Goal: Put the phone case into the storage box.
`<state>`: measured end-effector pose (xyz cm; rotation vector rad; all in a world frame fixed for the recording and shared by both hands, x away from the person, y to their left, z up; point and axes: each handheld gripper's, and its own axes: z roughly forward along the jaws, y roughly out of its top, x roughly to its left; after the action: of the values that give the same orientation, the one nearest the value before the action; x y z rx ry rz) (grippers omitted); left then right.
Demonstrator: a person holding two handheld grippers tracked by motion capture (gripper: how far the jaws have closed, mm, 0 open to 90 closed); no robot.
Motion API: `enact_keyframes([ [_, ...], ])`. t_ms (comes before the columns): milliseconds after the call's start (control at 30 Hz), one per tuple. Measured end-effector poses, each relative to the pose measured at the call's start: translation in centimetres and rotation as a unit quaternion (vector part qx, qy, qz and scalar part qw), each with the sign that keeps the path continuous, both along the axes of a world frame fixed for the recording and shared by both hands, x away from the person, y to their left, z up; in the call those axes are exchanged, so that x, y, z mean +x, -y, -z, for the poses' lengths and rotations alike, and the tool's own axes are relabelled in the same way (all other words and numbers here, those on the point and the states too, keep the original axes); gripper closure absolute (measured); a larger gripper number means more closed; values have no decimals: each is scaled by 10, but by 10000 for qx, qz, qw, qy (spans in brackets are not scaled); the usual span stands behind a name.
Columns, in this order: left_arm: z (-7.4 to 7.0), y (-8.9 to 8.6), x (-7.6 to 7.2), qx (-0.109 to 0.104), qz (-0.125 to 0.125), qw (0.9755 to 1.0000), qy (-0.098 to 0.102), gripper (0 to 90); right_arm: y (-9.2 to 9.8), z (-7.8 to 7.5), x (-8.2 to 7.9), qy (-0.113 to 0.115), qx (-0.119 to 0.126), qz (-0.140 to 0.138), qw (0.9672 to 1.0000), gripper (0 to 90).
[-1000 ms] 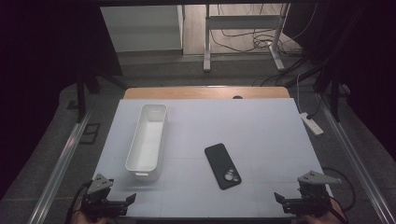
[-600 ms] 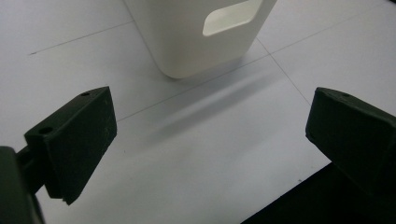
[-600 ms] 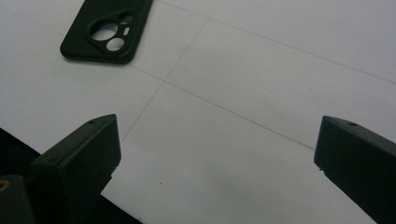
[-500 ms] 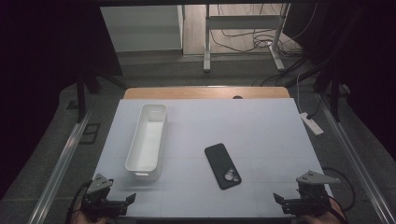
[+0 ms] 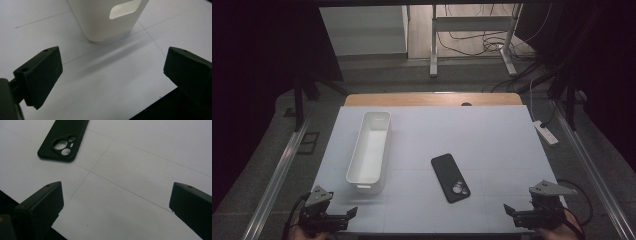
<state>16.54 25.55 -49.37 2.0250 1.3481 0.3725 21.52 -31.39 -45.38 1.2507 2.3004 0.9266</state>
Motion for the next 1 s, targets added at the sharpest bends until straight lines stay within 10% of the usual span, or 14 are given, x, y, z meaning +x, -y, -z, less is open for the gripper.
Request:
enact_keyframes([
  [1000,1,-3,-4,-56,-51,10000,-43,27,-35,-2,32,65,-100,-809,9966,0],
])
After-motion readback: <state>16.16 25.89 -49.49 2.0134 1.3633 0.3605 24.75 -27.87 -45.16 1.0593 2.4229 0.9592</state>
